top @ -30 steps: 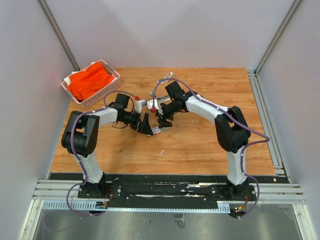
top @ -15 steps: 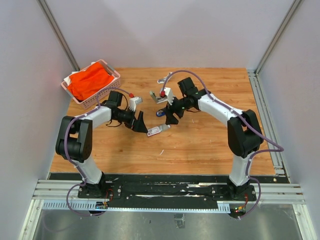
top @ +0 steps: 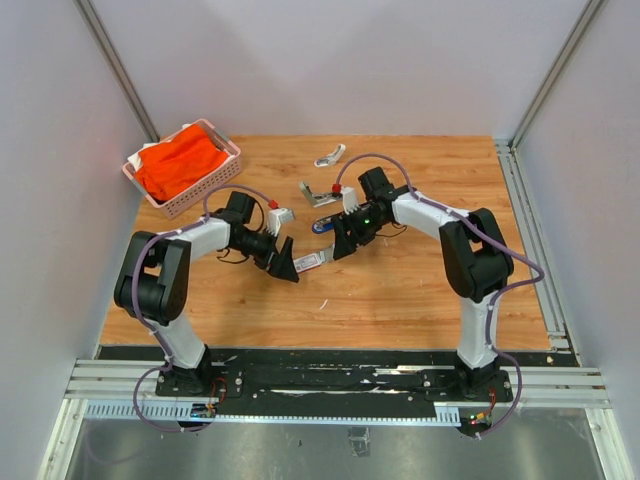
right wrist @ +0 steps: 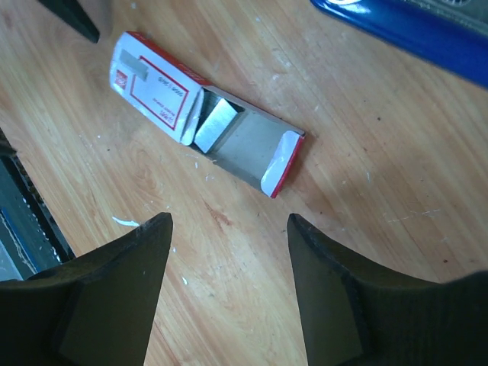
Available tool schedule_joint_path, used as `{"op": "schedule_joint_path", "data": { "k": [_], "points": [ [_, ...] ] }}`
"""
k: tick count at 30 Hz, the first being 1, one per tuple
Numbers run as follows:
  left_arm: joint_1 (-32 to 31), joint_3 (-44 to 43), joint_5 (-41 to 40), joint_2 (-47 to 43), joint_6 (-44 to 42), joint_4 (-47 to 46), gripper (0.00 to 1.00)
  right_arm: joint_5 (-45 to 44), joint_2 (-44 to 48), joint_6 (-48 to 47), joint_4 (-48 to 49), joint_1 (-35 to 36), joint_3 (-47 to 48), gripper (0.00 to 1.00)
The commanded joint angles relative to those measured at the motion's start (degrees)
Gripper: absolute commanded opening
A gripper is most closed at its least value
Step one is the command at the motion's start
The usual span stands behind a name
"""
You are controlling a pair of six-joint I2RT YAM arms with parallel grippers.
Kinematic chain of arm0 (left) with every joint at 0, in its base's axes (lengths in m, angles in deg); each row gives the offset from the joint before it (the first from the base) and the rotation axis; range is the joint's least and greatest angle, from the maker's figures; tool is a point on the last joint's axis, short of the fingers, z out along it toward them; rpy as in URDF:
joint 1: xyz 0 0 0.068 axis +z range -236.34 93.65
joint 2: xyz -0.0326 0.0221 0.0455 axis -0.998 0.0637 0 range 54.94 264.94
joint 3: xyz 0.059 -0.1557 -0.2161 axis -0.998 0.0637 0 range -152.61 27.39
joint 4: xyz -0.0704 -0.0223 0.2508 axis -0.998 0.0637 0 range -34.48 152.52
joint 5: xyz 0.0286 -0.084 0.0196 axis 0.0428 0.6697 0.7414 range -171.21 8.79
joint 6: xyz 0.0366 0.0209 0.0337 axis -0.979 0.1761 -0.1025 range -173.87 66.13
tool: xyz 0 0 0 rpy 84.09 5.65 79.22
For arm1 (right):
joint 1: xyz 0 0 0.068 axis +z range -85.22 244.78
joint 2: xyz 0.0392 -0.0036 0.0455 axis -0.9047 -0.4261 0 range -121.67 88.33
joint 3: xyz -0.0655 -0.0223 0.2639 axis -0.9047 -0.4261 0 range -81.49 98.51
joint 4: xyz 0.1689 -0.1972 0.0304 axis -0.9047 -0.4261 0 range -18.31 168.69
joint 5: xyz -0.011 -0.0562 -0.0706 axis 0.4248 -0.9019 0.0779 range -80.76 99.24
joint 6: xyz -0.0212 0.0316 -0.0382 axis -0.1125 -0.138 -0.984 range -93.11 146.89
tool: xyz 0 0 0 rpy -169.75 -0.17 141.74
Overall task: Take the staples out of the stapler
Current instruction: Close the staple box at the center of the board.
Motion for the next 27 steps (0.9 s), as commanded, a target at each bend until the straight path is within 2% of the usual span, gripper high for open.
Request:
{"op": "schedule_joint_path", "data": {
  "k": [1, 17, 27],
  "points": [
    [-2.1, -0.7, 0.0, 1.7, 0.1, -0.6, 0.98, -0.3, -2.4, 5.9, 0.7, -0.4, 0.9, 0.63],
    [-4.3, -1.5, -0.8, 4.6, 1.7, -2.8, 0.98, -0.8, -6.3, 10.0, 4.7, -1.3, 2.1, 0.61],
    [-5.3, -1.2, -0.5, 4.7, 2.5, -3.4, 0.98, 1.9, -6.3, 11.3, 6.6, -1.0, 0.6, 0.6]
  ]
}}
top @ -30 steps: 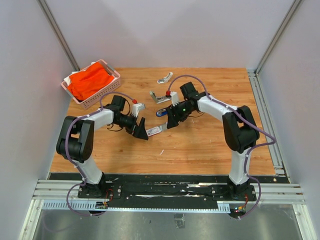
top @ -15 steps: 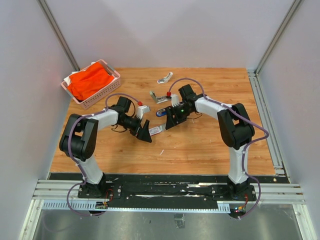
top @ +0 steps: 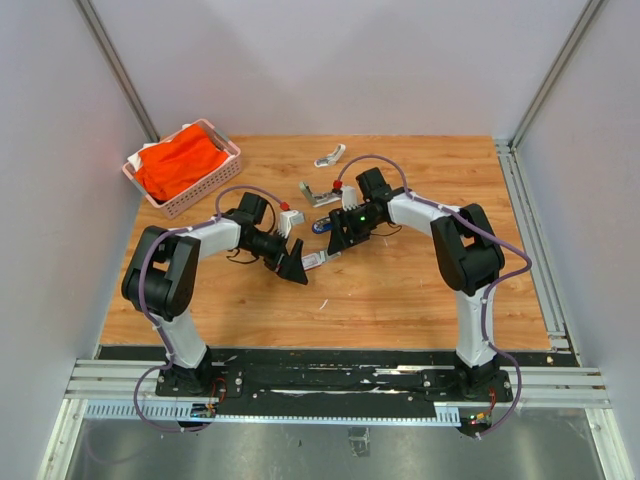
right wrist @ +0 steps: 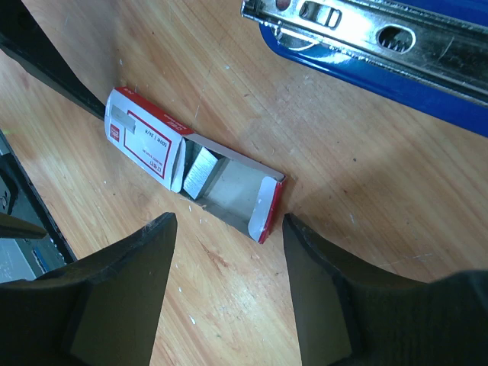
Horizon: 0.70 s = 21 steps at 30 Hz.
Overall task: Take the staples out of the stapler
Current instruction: Close the staple box at the center of the board.
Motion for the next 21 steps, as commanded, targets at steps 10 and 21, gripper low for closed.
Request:
{"op": "schedule_joint_path", "data": {
  "k": [10, 21],
  "points": [
    [-1.3, -0.2, -1.0, 1.9, 0.7, -0.8, 0.98, 2.9, 0.2, 1.9, 1.8, 1.3, -2.3, 0.59],
    [-1.5, 0.3, -0.9, 1.6, 1.1, -1.1, 0.98, -0.1, 3.2, 5.7, 3.9, 2.2, -5.7, 0.59]
  ]
}}
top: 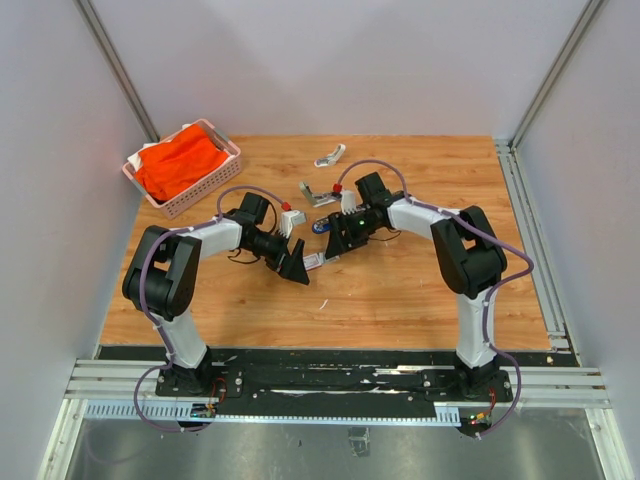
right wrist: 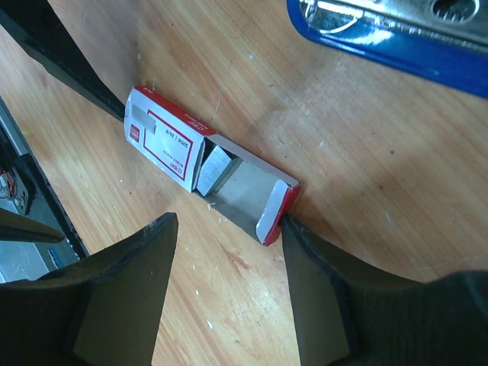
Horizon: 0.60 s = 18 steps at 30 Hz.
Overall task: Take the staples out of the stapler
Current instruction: Close the staple box at the center of the board.
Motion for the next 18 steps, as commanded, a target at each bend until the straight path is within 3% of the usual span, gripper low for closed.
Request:
{"op": "schedule_joint_path", "data": {
  "k": [1, 18],
  "points": [
    [-0.8, 0.4, -1.2, 1.3, 0.1, -0.1, 0.98, -1.8, 2.8, 3.2, 0.5, 1.1, -2.7, 0.59],
    [-1.3, -0.3, -1.6, 2.0, -0.2, 0.6, 0.98, -0.8, -0.6, -2.5, -2.0, 3.8, 3.0, 0.6]
  ]
}}
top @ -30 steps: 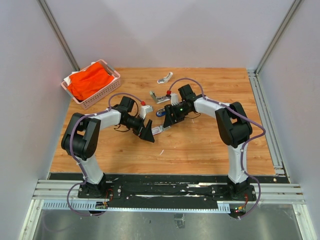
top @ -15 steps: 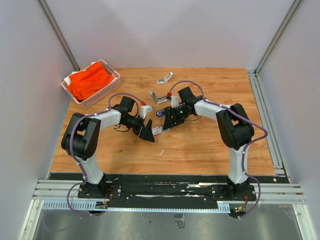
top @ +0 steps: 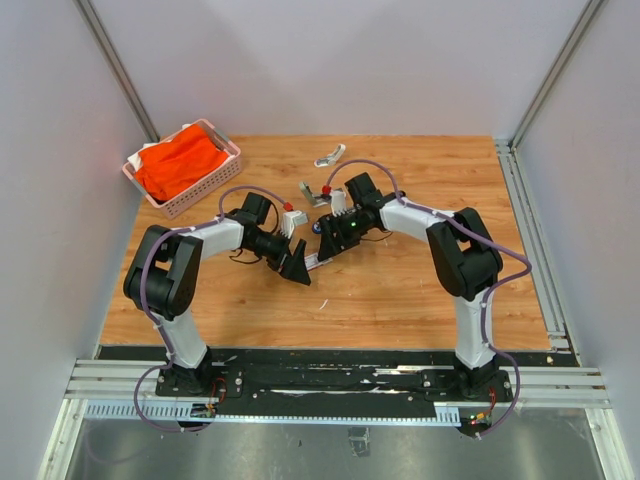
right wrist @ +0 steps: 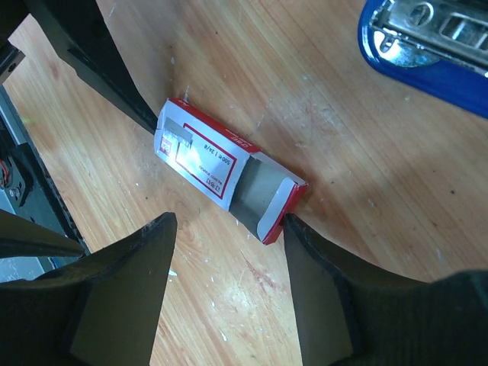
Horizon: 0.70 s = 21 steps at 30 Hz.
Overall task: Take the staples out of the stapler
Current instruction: Close the staple box at the center of the board.
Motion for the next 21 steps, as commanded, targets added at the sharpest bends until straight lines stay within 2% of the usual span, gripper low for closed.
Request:
{"op": "schedule_joint_path", "data": {
  "k": [1, 21],
  "points": [
    [-0.7, 0.0, -1.6, 1.7, -0.3, 0.6, 0.98, 0.2, -1.1, -1.4, -1.5, 0.9, 2.3, 0.6],
    [-0.7, -0.1, -1.0, 1.9, -0.1, 0.4, 0.98, 6.2, -2.9, 2.3, 3.9, 4.5, 0.7, 0.61]
  ]
}}
